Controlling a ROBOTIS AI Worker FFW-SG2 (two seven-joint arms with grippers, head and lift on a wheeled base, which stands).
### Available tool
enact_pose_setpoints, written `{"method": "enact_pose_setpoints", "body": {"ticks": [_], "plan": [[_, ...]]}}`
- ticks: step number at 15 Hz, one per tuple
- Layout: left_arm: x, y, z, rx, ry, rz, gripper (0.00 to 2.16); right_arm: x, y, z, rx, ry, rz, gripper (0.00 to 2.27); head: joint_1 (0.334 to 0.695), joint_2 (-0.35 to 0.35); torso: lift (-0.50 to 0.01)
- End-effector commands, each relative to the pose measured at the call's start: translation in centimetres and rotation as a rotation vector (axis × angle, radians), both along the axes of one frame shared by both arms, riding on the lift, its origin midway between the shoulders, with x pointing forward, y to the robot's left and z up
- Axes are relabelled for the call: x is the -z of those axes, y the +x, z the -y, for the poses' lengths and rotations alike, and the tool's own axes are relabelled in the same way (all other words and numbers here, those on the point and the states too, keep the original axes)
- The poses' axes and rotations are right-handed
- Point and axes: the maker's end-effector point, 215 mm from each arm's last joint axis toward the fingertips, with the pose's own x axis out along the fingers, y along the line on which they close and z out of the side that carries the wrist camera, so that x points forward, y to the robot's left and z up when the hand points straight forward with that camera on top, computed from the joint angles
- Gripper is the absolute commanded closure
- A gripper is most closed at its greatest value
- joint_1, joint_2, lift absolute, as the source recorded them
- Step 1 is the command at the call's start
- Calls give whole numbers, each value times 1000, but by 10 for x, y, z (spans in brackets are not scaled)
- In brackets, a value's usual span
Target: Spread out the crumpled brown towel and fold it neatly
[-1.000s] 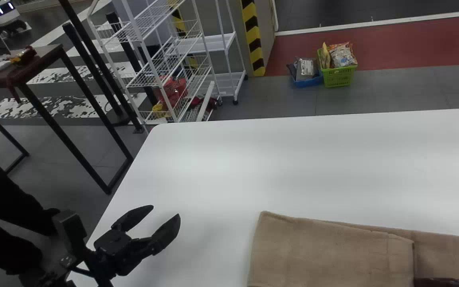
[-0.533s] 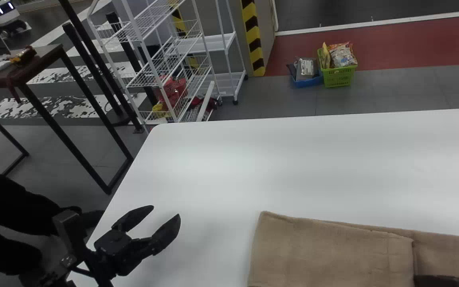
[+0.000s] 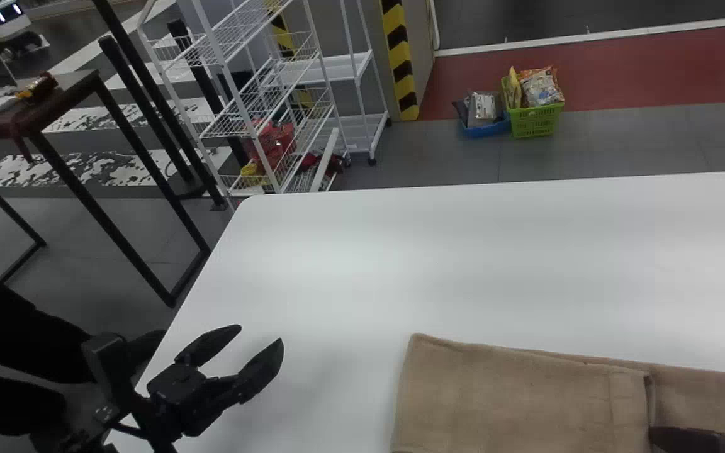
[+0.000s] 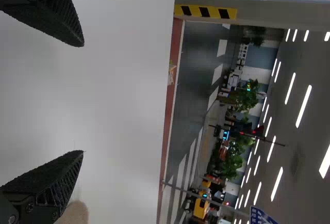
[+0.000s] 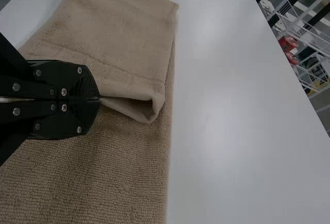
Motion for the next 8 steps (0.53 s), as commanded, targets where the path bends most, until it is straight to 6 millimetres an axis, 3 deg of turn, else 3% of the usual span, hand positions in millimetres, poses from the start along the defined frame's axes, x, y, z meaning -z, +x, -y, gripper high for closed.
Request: {"method": "enact_pose_setpoints", "body": {"ticks": [1, 4, 8], "plan": [[0, 0, 1, -1, -3, 0, 66, 4, -2, -3, -10, -16, -6, 930, 695, 350, -128], [1, 0, 1, -1, -4, -1, 66, 8, -4, -5, -18, -33, -12, 572, 695, 350, -128], [2, -1, -1, -4, -3, -1, 66, 7, -5, -7, -23, -30, -10, 572, 695, 350, -128]]}}
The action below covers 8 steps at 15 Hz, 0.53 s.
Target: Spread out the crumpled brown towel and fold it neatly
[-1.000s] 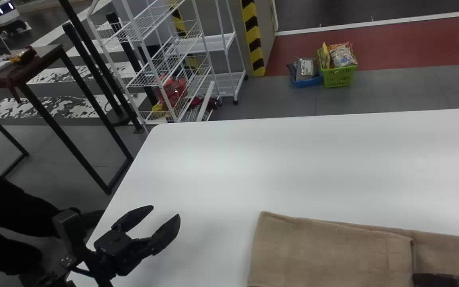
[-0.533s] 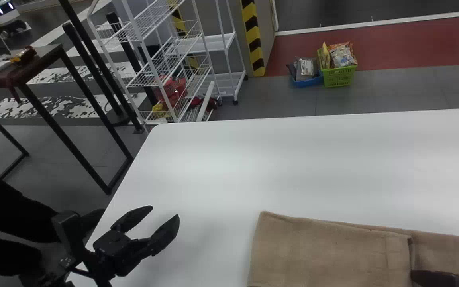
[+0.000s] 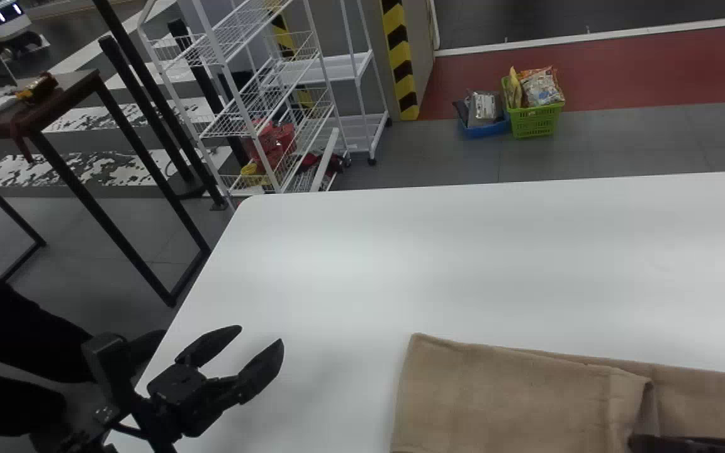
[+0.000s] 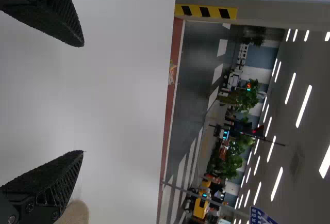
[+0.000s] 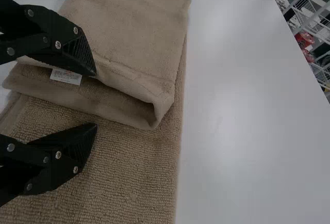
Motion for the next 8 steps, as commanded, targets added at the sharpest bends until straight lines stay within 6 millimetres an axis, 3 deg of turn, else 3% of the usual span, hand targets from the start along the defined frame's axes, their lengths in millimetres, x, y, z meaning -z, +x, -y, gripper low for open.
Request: {"method": "enact_pose_setpoints", "body": {"ticks": [1, 6, 8], "plan": [[0, 0, 0, -3, -2, 1, 66, 0, -2, 2, 0, -3, 0, 572, 695, 350, -128], [1, 1, 0, -2, -4, 0, 66, -4, -5, 18, 34, 3, 6, 572, 695, 350, -128], [1, 1, 2, 1, -5, 1, 66, -16, -1, 24, 47, 15, 35, 572, 695, 350, -128]]}}
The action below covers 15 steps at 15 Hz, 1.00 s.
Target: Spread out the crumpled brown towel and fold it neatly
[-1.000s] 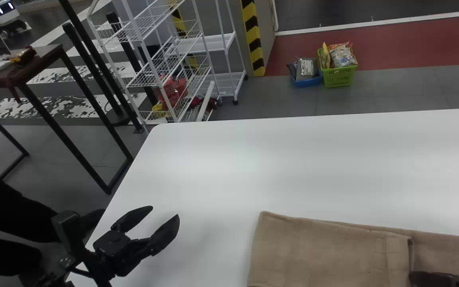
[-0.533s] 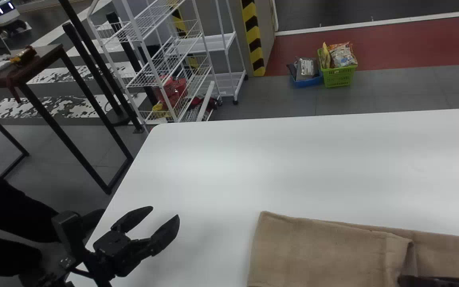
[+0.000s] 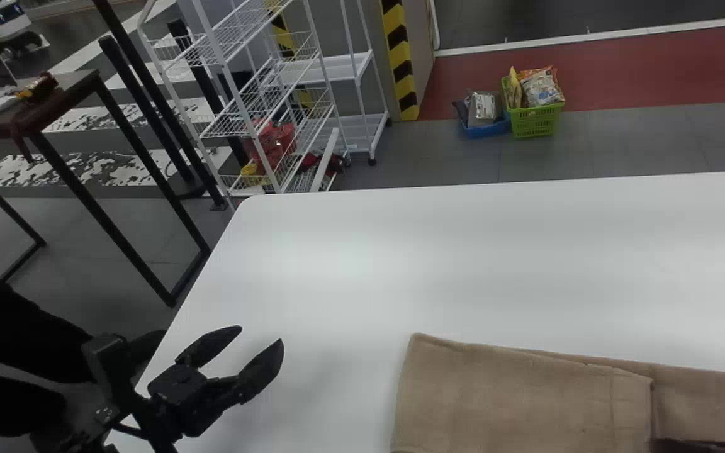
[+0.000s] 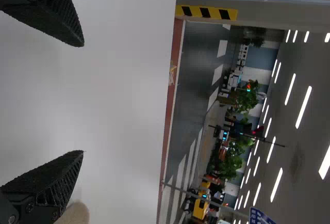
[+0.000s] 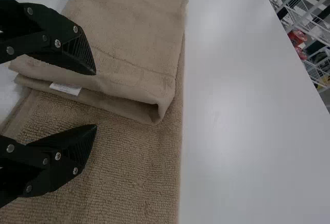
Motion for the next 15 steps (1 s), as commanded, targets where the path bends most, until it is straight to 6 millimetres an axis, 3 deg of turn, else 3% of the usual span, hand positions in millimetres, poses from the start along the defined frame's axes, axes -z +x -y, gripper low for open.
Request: {"method": "enact_pose_setpoints", "body": {"ticks": [1, 3, 15], "plan": [[-1, 1, 3, 4, -2, 3, 66, -9, 3, 7, 15, 3, 20, 572, 695, 350, -128], [-1, 1, 4, 6, 0, 3, 66, -10, 4, 5, 12, 4, 23, 448, 695, 350, -128], [0, 1, 3, 5, -1, 0, 66, 8, 7, -19, -38, -36, -8, 434, 695, 350, -128]]}}
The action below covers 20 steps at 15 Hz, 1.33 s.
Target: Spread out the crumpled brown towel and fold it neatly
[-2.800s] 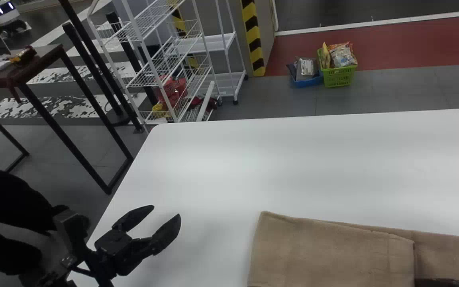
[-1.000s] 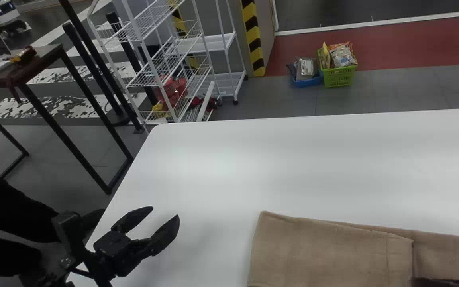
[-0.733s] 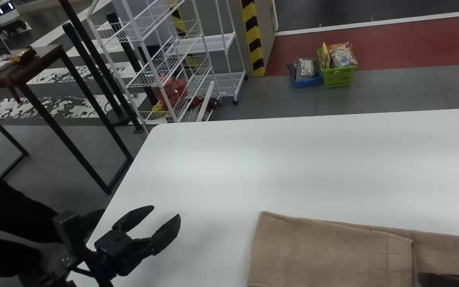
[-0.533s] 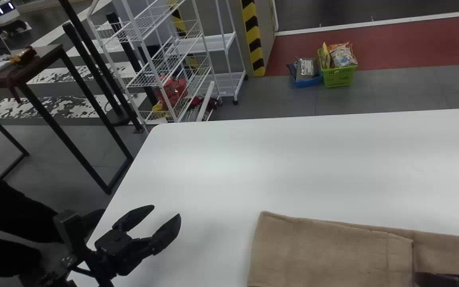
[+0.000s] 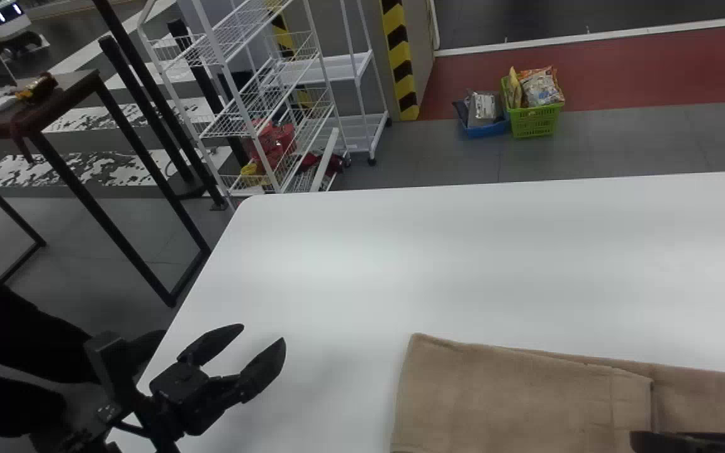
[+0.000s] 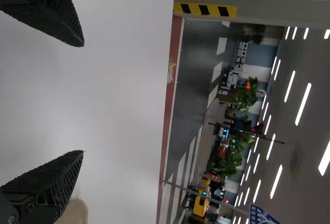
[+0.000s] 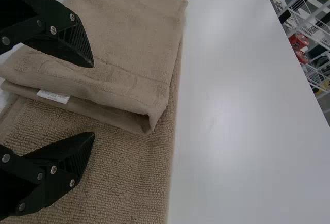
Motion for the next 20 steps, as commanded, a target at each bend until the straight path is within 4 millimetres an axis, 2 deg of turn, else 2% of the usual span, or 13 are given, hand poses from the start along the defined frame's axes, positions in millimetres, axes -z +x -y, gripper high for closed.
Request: {"method": "enact_pose_setpoints", "body": {"ticks": [1, 5, 6, 8, 10, 15, 20], "plan": [[1, 0, 0, -2, -4, -1, 66, 5, 0, -3, -7, -6, -13, 434, 695, 350, -128], [3, -1, -1, -5, -7, -5, 66, 8, 3, -4, -14, -14, -17, 508, 695, 350, -128], [3, -1, -1, -5, -7, -5, 66, 8, 3, -5, -17, -14, -19, 691, 695, 350, -128], [4, -1, -1, -5, -7, -6, 66, 8, 3, -5, -18, -13, -19, 768, 695, 350, -128], [4, -1, -1, -5, -7, -6, 66, 8, 3, -4, -18, -10, -19, 1079, 695, 350, -128], [3, -2, 0, 0, -10, -4, 70, 8, 4, 1, -1, 1, -23, 1150, 695, 350, -128], [3, -2, -1, 0, -10, -4, 70, -2, 5, -4, 25, 91, -26, 1150, 695, 350, -128]]}}
